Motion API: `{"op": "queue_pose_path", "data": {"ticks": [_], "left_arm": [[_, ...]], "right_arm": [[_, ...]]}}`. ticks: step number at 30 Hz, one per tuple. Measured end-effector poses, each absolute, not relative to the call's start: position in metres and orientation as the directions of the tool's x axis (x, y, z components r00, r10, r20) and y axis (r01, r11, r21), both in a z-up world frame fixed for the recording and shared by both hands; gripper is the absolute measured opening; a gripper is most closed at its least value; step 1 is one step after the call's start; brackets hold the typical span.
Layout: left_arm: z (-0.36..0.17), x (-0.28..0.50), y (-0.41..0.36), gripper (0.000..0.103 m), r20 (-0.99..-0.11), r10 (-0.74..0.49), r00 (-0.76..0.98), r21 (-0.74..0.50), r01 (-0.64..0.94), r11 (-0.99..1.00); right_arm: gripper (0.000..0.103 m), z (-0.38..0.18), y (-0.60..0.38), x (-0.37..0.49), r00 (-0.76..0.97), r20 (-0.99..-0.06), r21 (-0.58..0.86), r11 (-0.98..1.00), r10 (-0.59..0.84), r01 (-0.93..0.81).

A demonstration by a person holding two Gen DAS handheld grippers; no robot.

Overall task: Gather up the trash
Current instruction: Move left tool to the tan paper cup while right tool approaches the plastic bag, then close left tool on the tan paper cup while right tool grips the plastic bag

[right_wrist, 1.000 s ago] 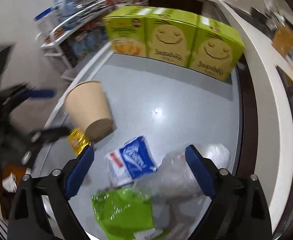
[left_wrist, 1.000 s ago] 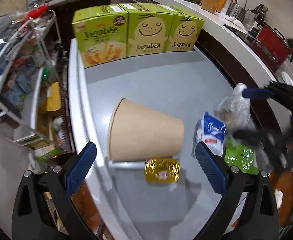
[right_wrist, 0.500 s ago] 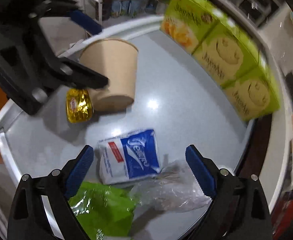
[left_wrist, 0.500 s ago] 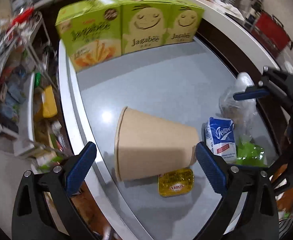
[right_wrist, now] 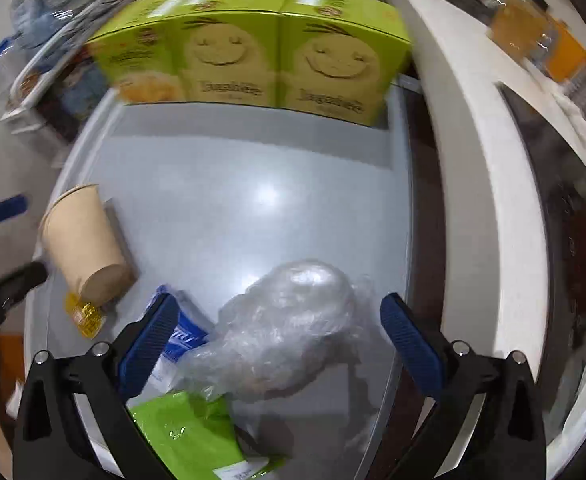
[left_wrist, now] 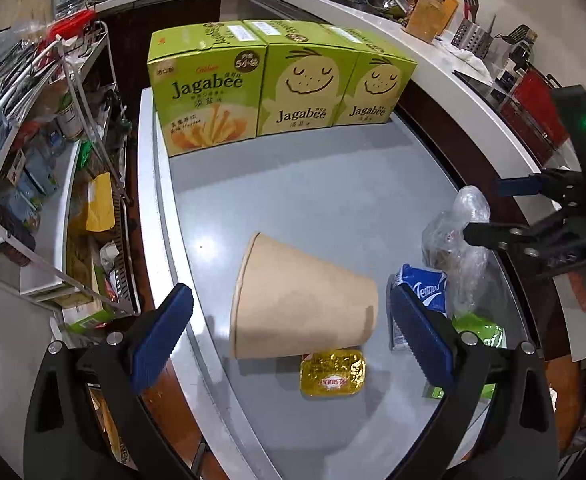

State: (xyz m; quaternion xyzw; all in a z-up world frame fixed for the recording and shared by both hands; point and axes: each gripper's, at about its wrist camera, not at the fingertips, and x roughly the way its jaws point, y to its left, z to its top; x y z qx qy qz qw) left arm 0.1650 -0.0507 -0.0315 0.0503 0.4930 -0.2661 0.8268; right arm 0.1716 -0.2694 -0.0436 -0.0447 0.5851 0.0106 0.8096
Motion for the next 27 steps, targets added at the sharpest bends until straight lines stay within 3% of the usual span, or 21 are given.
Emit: {"op": "queue_pose_path", "data": {"ticks": [2, 4, 7, 12, 19, 23, 27], "left_arm": [[-0.033, 0.165, -0.052, 0.1, -0.842, -0.392, 0.37, -0.182, 0.49, 0.852], [-0.034, 0.165, -0.053, 0.1, -0.846, -0.386, 0.368, -0.178, 0.487, 0.855], [-0.035, 0.165, -0.051, 0.1, -0.846, -0.383, 0.371, -0.177, 0.482, 0.858], [-0.033, 0.167, -0.047, 0.1, -0.844, -0.378, 0.379, -0.174, 0.474, 0.863], [-0.032, 0.165, -0.046, 0.1, -0.837, -0.393, 0.38, -0.185, 0.479, 0.858], [-0.031, 0.165, -0.058, 0.1, -0.836, -0.404, 0.372, -0.169, 0.526, 0.833], [-0.043, 0.161, -0.079, 0.1, -0.869, -0.32, 0.377, -0.035, 0.6, 0.8]], "right_arm": [[0.099, -0.047, -0.261, 0.167, 0.31, -0.95, -0.066, 0.995, -0.04, -0.075], [0.099, -0.053, -0.255, 0.171, 0.267, -0.962, 0.033, 0.995, 0.056, -0.091], [0.099, -0.068, -0.243, 0.179, 0.243, -0.965, 0.073, 0.992, 0.097, -0.106], [0.098, -0.061, -0.233, 0.181, 0.288, -0.899, 0.295, 0.943, 0.329, -0.156], [0.098, -0.027, -0.252, 0.171, 0.389, -0.915, 0.086, 0.994, 0.108, -0.074], [0.098, -0.053, -0.259, 0.161, 0.311, -0.936, 0.183, 0.983, 0.166, 0.025], [0.098, -0.079, -0.249, 0.159, 0.258, -0.951, 0.187, 0.981, 0.168, 0.052]]}}
